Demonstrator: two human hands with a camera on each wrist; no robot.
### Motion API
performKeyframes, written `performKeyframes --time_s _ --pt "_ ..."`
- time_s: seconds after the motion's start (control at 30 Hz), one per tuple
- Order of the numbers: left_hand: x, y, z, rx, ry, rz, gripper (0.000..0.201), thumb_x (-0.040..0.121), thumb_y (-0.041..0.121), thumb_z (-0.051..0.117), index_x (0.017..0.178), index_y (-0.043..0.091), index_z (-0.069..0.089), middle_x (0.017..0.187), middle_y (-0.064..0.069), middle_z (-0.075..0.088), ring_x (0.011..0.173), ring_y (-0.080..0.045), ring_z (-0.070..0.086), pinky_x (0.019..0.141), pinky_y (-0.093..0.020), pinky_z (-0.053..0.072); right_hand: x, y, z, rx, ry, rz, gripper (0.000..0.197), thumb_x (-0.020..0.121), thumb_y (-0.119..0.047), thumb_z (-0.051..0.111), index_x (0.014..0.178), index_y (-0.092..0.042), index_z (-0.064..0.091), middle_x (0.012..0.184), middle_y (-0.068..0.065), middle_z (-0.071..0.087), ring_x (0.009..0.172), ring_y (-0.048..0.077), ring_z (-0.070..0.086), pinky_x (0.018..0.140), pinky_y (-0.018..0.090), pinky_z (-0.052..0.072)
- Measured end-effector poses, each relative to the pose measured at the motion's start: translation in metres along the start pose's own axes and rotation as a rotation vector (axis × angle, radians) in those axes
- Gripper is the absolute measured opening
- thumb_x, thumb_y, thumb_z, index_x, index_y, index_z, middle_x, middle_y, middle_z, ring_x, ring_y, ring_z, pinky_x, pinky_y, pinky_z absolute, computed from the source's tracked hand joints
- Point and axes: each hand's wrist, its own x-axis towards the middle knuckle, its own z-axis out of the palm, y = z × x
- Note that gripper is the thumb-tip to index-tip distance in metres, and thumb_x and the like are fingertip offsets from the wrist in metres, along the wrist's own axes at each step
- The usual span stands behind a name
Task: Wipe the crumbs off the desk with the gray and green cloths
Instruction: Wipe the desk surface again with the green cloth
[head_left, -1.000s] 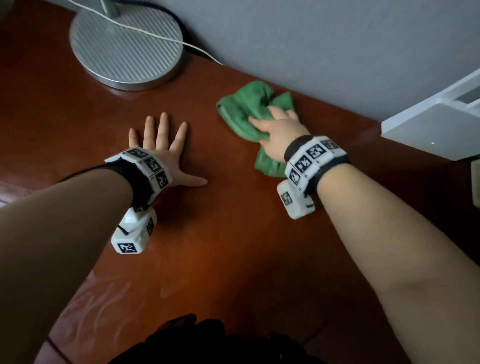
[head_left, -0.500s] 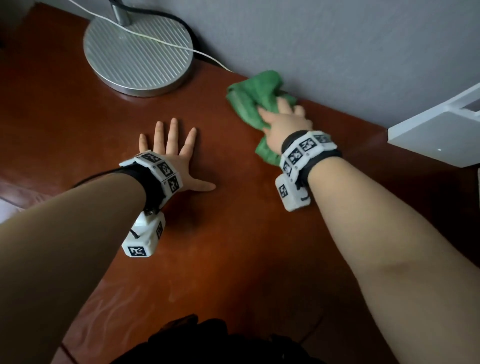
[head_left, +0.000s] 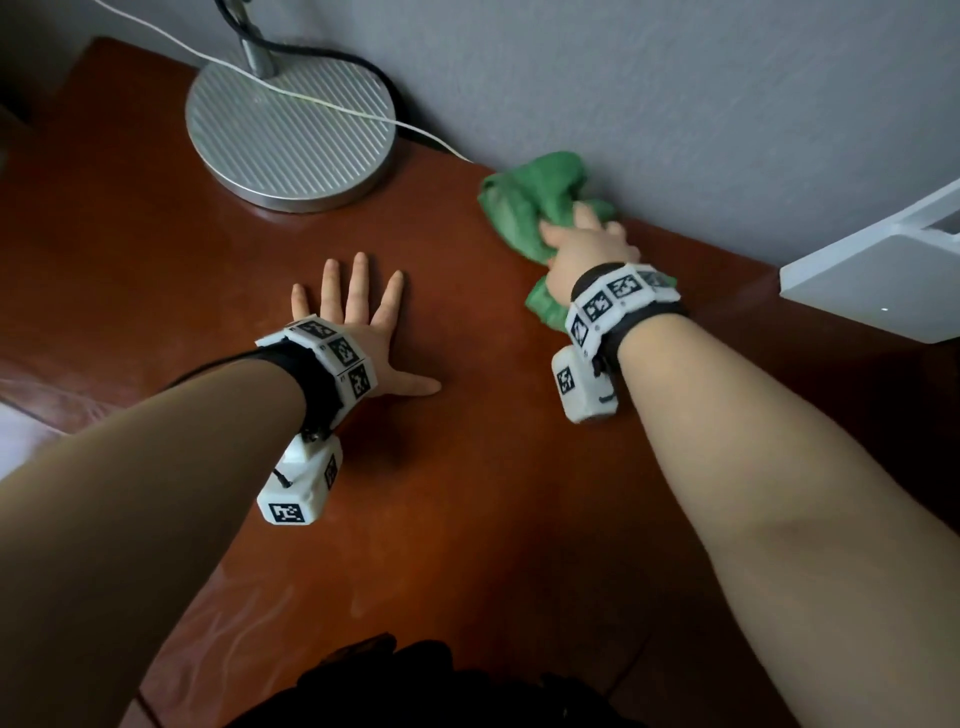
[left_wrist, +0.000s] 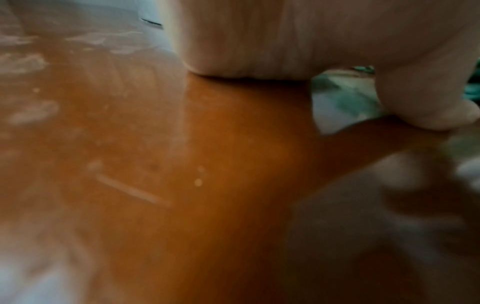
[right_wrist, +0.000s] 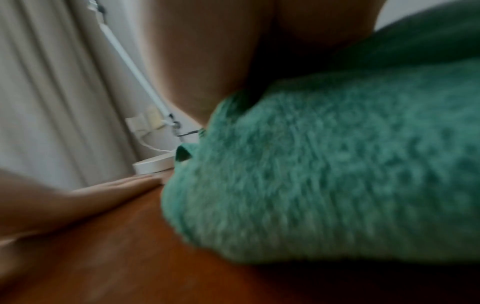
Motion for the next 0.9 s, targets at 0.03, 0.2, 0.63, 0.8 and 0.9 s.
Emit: performKeyframes --time_s 0.03,0.2,0.63,0.8,0.9 --pt "0.0 0.0 0.0 0.001 0.012 0.001 0.124 0.059 0.086 0.049 0.143 0.032 -0.026 0.15 -0.005 -0.034 0.14 -0.031 -0.026 0.112 -0.058 -0.006 -0.004 -0.004 0.007 0.006 -0.001 -0.071 0.055 0.094 -0.023 0.044 0.138 -0.051 0.029 0.154 0.001 0.014 0.129 0.037 0.03 0.109 0.039 0.027" --pt "0.001 -0.002 0.002 0.003 0.054 0.014 0.124 0.059 0.086 0.048 0.144 0.031 -0.023 0.151 -0.006 -0.032 0.14 -0.032 -0.024 0.112 -0.059 -0.005 -0.021 -0.003 0.023 -0.049 -0.131 -0.444 0.057 0.09 -0.01 0.045 0.131 -0.049 0.045 0.154 -0.012 0.022 0.136 0.025 0.027 0.114 0.029 0.024" --pt "-0.003 -0.007 0.002 -0.006 0.031 0.068 0.118 0.065 0.082 0.047 0.144 0.029 -0.023 0.151 -0.007 -0.032 0.14 -0.031 -0.026 0.111 -0.057 -0.008 -0.006 -0.067 -0.014 -0.061 -0.011 -0.104 0.056 0.096 -0.016 0.043 0.143 -0.042 0.028 0.153 0.0 0.016 0.133 0.034 0.024 0.112 0.04 0.024" --pt "-0.01 -0.044 0.002 0.038 0.028 0.199 0.1 0.077 0.068 0.052 0.147 0.034 -0.01 0.15 -0.009 -0.033 0.14 -0.027 -0.027 0.115 -0.043 -0.011 -0.018 -0.059 0.011 -0.226 -0.125 -0.446 0.064 0.089 -0.007 0.042 0.135 -0.051 0.037 0.154 -0.016 0.018 0.133 0.026 0.029 0.112 0.033 0.028" --pt "-0.018 -0.072 0.005 0.013 0.066 0.113 0.105 0.072 0.07 0.056 0.147 0.036 -0.009 0.152 -0.006 -0.028 0.141 -0.027 -0.025 0.115 -0.043 -0.009 -0.004 -0.063 0.003 -0.213 -0.083 -0.335 0.058 0.091 -0.017 0.044 0.136 -0.052 0.034 0.153 -0.008 0.02 0.131 0.032 0.034 0.11 0.037 0.031"
